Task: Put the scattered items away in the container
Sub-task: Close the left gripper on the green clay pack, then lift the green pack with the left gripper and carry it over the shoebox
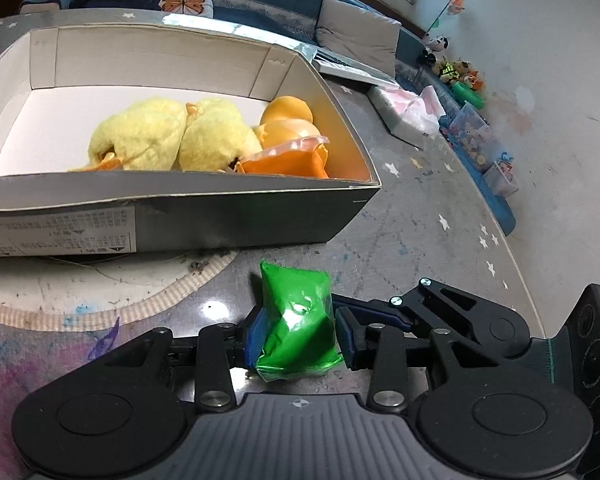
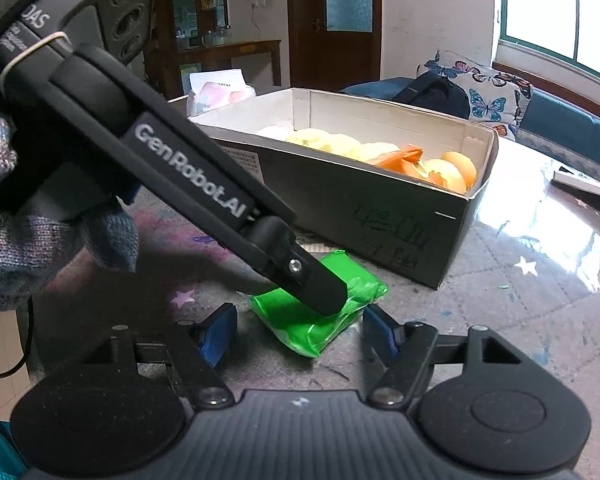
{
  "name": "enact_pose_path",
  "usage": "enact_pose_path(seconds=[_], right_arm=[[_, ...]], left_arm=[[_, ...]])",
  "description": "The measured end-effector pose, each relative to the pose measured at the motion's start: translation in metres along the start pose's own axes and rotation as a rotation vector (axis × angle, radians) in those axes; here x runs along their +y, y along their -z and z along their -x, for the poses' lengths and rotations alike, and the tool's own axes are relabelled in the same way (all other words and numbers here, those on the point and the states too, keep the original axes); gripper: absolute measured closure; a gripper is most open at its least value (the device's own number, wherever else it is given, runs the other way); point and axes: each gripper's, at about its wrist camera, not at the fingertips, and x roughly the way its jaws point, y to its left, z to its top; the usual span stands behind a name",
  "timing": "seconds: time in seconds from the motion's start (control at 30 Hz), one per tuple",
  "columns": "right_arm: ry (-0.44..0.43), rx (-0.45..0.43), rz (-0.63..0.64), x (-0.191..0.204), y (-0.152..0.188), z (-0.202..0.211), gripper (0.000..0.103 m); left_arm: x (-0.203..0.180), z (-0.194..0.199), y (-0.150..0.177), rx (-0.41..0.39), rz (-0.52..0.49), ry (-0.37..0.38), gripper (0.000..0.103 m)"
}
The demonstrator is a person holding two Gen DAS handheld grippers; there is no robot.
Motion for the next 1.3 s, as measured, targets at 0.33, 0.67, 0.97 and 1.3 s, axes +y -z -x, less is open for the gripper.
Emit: enact_pose_path(seconds=[0.33, 0.67, 0.97, 1.3], right_arm=[[0.009, 0.001, -0.014, 0.000, -0.001, -0.004, 0.033], [0.025, -0.005, -0.031, -0.001, 0.000, -0.004, 0.042], [0.022, -0.015, -0.023, 0.005, 0.000, 0.003, 0.045], [0.036, -0.072, 0.021, 0.011, -0.015, 0.017, 0.045]], left_arm=[[0.007, -0.004, 0.000, 0.010, 0.077, 0.009, 0.062], [0.012, -0.002, 0.002, 0.001, 0.136, 0.019, 0.066], [0.011, 0.007, 0.005, -0.010, 0.147, 0.024, 0.067], [0.000, 0.033, -0.003, -0.078, 0.117, 0.031, 0.068]])
